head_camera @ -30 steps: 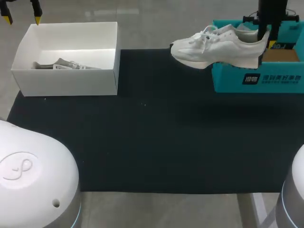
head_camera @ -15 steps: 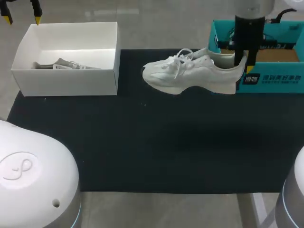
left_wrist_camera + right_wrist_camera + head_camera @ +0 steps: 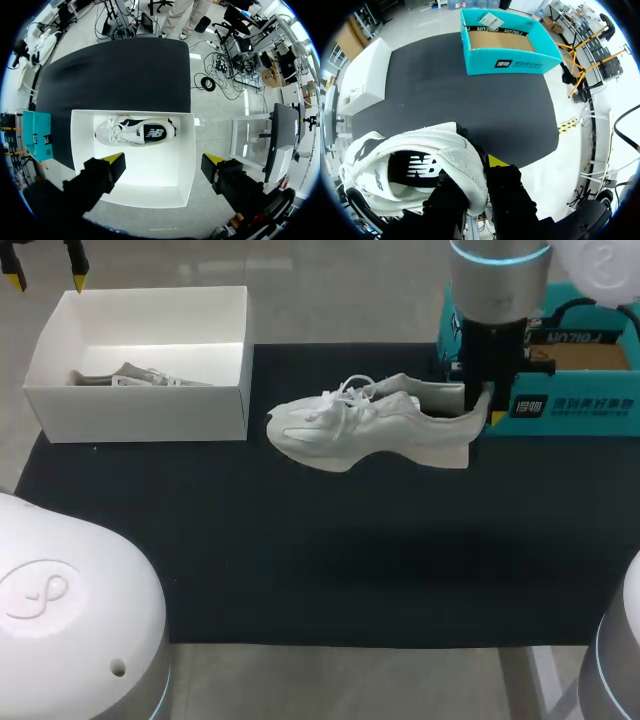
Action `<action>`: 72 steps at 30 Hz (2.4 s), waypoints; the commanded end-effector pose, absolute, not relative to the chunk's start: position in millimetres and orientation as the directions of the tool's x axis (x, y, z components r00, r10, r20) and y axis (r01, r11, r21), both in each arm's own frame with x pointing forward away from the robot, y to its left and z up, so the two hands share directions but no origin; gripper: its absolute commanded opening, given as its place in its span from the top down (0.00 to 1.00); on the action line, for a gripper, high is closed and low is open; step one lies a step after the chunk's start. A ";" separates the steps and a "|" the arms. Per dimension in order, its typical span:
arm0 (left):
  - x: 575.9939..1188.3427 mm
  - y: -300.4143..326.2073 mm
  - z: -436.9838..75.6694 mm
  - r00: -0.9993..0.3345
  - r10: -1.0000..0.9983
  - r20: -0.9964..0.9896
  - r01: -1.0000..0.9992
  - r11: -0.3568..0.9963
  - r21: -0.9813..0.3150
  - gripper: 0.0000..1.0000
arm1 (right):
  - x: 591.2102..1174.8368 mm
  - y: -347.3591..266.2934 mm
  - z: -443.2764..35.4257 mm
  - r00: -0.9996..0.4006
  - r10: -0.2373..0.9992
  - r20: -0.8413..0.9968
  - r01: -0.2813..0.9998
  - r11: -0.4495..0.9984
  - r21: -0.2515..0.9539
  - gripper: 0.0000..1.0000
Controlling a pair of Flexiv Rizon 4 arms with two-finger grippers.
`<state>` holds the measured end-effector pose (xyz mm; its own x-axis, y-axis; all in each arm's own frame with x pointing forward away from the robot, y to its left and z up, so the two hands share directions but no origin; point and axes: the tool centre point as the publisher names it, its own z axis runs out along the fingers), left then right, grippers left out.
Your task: Take the shoe out of the shoebox, open the shoe tongue, remove and reinsert the insole, then place the shoe into the shoebox
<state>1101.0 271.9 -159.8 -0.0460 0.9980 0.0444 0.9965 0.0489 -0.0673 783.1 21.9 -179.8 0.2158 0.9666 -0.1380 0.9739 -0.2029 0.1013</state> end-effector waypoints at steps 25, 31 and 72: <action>1100.7 272.3 -159.3 -0.045 0.998 0.046 0.997 0.048 -0.067 0.00 | 776.0 37.3 -310.9 0.283 0.932 -0.228 0.958 -0.263 0.114 1.00; 1100.7 272.3 -159.3 -0.045 0.998 0.046 0.997 0.048 -0.067 0.00 | 770.4 40.6 -336.9 0.263 0.933 -0.245 0.964 -0.247 0.093 1.00; 1100.7 272.3 -159.3 -0.045 0.998 0.046 0.997 0.048 -0.067 0.00 | 769.1 9.8 -342.1 0.341 0.912 -0.226 0.940 -0.333 0.073 0.00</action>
